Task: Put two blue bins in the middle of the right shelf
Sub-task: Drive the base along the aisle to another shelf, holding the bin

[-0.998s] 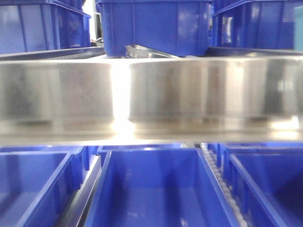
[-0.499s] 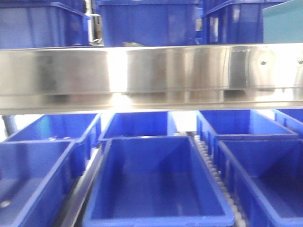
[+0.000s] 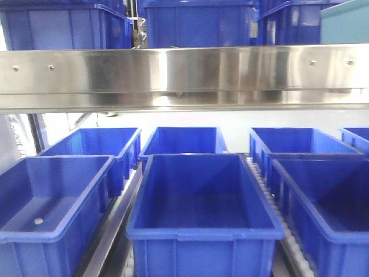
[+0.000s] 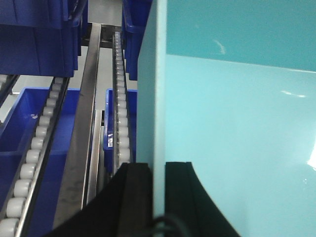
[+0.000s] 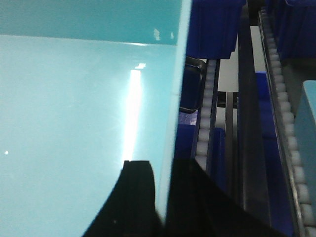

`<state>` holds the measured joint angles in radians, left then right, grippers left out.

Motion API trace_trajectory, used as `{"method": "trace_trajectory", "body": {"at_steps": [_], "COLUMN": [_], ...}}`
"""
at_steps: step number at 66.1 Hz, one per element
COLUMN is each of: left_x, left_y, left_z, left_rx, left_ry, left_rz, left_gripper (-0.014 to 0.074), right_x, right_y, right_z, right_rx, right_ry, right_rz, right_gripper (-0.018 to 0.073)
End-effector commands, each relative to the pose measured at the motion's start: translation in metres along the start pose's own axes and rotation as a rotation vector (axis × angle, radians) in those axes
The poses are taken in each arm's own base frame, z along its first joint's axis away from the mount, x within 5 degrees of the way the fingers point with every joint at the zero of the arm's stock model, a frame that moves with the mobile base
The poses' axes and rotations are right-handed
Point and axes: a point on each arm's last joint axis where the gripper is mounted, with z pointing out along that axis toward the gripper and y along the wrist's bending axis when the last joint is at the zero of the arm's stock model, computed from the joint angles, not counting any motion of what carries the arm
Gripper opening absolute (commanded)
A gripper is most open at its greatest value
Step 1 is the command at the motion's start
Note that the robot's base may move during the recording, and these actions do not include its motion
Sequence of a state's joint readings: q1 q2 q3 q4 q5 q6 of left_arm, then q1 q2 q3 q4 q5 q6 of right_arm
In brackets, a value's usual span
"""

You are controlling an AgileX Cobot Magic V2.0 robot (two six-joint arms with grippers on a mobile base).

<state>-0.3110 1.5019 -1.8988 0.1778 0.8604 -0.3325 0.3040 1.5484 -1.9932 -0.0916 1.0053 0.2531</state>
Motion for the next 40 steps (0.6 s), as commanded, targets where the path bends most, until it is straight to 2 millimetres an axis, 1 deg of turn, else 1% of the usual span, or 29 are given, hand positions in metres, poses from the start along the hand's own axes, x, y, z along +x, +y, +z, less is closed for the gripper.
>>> {"method": "trace_trajectory", "body": {"at_steps": [1,40], "left_x": [-0.0117,-0.0117], "left_y": [-0.0033,-0.0033], "left_z": [-0.0127,-0.0127], "left_rx": [0.039,0.039], "left_ry": [-0.092,-0.092], "left_rz": [-0.010,-0.010], "left_gripper": [-0.0111,-0.0111], "right_x": [-0.0051,-0.0051], "right_y": [-0.0006,-0.0006], "right_z": [-0.0039,-0.0039], "right_rx": [0.006,0.006], "right_ry": [-0.043,-0.043], "right_rz": [-0.028,-0.028], "right_gripper": [-0.0162,-0.0162]}}
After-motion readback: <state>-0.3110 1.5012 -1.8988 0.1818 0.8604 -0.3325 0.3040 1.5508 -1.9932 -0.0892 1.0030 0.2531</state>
